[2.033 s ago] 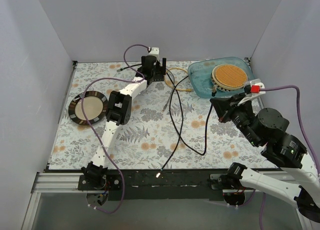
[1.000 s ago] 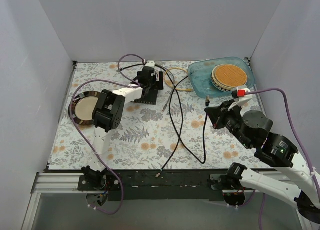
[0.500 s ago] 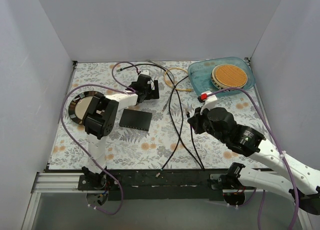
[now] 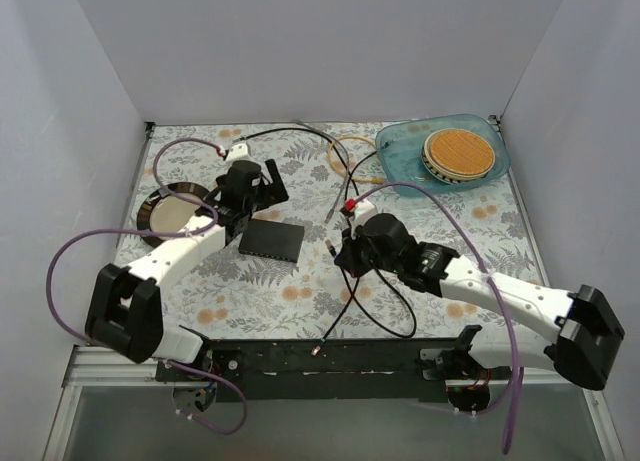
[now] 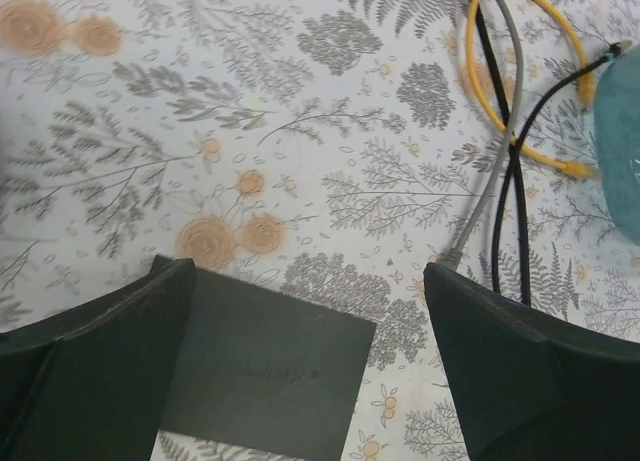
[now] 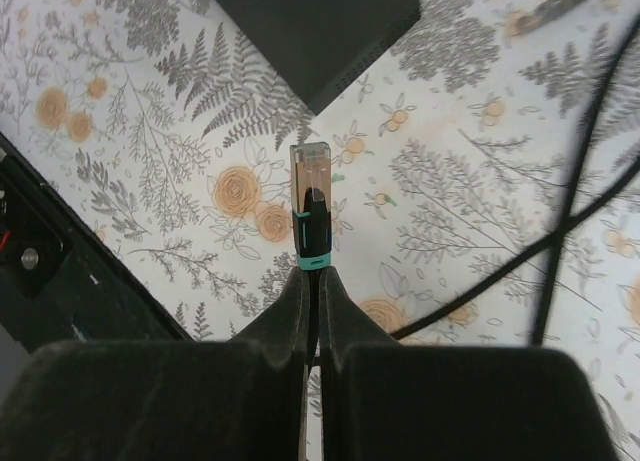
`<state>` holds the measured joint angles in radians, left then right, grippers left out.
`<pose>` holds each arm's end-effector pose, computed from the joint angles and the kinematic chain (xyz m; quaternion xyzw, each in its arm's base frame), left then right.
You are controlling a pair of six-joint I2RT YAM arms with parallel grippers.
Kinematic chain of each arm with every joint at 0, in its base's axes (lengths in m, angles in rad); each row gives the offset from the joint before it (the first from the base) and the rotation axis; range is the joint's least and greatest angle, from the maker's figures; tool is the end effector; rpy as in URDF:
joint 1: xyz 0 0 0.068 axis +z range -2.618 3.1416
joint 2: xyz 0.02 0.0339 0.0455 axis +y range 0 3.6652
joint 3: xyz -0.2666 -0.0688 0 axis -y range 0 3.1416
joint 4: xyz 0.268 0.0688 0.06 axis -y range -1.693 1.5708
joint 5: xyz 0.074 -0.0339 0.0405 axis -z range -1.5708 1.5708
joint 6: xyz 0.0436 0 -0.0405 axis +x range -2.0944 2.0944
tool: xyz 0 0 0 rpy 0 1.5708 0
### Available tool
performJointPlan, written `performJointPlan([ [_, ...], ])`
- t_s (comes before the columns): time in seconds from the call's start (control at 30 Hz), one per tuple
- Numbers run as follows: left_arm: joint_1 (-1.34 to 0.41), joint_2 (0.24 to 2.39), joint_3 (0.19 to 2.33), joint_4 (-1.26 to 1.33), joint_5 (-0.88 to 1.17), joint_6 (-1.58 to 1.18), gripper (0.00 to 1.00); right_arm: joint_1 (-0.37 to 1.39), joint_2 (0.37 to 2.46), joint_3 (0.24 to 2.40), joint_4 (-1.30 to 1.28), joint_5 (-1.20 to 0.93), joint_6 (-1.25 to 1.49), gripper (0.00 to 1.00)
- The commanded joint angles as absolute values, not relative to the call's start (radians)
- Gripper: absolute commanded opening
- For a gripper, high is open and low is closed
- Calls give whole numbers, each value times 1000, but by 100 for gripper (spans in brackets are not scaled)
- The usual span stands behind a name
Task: Insert the plug into the switch port
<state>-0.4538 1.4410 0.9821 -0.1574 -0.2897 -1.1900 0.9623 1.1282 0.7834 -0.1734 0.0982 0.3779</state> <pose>0.3172 -0.1408 0.2460 -0.3781 0.7962 -0.2456 0.4034 0.1637 0.2275 0.2621 -0.2252 0.8341 0.2783 0.4196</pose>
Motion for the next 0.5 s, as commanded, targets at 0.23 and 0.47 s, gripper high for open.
performJointPlan([
  [0.23, -434, 1244, 690, -204, -460, -1348, 98, 969, 1454, 914, 98, -138, 367, 1],
  [0.47, -433, 1209, 592, -216, -525, -1400, 98, 933, 1591, 995, 57, -95, 405, 1],
])
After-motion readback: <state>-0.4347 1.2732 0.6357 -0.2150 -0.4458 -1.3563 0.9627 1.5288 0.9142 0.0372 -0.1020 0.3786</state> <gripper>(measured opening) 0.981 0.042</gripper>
